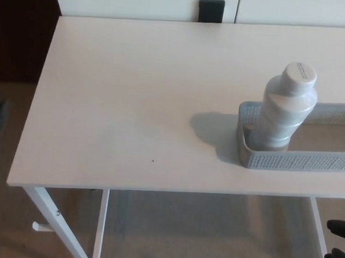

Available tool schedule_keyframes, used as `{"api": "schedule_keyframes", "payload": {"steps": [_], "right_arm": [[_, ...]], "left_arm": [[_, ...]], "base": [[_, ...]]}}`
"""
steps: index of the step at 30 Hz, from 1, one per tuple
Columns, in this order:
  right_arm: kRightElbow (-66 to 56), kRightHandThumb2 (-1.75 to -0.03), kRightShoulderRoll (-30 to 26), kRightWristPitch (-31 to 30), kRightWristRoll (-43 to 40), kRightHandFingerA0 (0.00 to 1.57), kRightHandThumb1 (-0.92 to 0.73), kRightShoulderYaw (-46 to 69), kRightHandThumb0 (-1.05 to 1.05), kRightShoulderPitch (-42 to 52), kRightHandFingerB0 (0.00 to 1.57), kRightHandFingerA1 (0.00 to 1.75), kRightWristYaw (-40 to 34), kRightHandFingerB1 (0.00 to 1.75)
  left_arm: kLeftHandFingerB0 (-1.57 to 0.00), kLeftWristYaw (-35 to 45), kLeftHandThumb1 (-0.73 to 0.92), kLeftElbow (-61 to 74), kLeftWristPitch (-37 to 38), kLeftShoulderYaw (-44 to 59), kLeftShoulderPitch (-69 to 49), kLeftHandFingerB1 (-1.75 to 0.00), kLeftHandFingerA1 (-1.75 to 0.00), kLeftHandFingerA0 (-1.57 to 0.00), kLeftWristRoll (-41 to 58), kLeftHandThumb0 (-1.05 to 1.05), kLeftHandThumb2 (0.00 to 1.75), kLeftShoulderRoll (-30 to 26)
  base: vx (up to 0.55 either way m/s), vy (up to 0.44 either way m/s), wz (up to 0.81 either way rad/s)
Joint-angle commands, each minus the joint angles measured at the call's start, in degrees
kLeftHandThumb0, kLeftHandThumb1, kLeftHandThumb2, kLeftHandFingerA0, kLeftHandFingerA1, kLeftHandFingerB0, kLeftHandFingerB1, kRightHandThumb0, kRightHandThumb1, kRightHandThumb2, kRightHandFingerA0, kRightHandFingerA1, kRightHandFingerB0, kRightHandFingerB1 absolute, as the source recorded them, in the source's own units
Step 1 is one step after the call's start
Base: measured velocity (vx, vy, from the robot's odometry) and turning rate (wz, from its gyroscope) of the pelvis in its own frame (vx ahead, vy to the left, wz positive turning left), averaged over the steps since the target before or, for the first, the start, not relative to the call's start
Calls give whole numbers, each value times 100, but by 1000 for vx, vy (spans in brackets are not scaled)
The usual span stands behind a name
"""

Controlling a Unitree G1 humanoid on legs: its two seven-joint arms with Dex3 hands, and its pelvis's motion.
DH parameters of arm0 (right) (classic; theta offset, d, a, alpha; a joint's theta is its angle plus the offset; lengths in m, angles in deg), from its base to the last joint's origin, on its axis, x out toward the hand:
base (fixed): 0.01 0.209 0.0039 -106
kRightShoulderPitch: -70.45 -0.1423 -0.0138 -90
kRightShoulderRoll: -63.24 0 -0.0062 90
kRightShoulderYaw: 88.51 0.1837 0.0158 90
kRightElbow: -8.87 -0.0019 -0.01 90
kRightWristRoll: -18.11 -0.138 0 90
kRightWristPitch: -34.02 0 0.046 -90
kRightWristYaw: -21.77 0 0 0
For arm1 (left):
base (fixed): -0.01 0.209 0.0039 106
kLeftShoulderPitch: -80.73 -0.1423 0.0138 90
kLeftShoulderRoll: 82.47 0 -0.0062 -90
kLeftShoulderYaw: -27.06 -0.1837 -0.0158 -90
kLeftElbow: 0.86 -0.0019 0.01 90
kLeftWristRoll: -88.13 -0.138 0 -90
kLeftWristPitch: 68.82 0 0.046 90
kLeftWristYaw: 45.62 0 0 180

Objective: The robot walk up to a desk on which a bottle is kept on the left hand side and a container is kept on the right hand side. The robot uses its left hand to pick up the bottle and places it in the container.

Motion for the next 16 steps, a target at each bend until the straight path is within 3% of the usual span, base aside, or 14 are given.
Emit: {"api": "schedule_keyframes", "payload": {"steps": [1,6,16], "right_arm": [[422,-61,-181,3,45,52,-70,271,-29,84,45,52,-179,47],[506,-61,-195,32,18,53,-70,317,-27,75,45,53,-178,47],[516,-61,-147,88,7,52,-70,333,-27,194,44,53,-206,47]], "left_arm": [[0,525,62,-5755,2808,1490,-2373,0,-28,0,316,-101,93,-928],[0,-80,61,-6490,2781,1054,-2358,0,-35,0,-87,-98,94,-1057],[0,-27,65,-6881,2788,943,-2270,0,-38,0,-12,-101,96,-1210]], "base": [[0,0,0],[0,0,0],[0,0,0]]}}
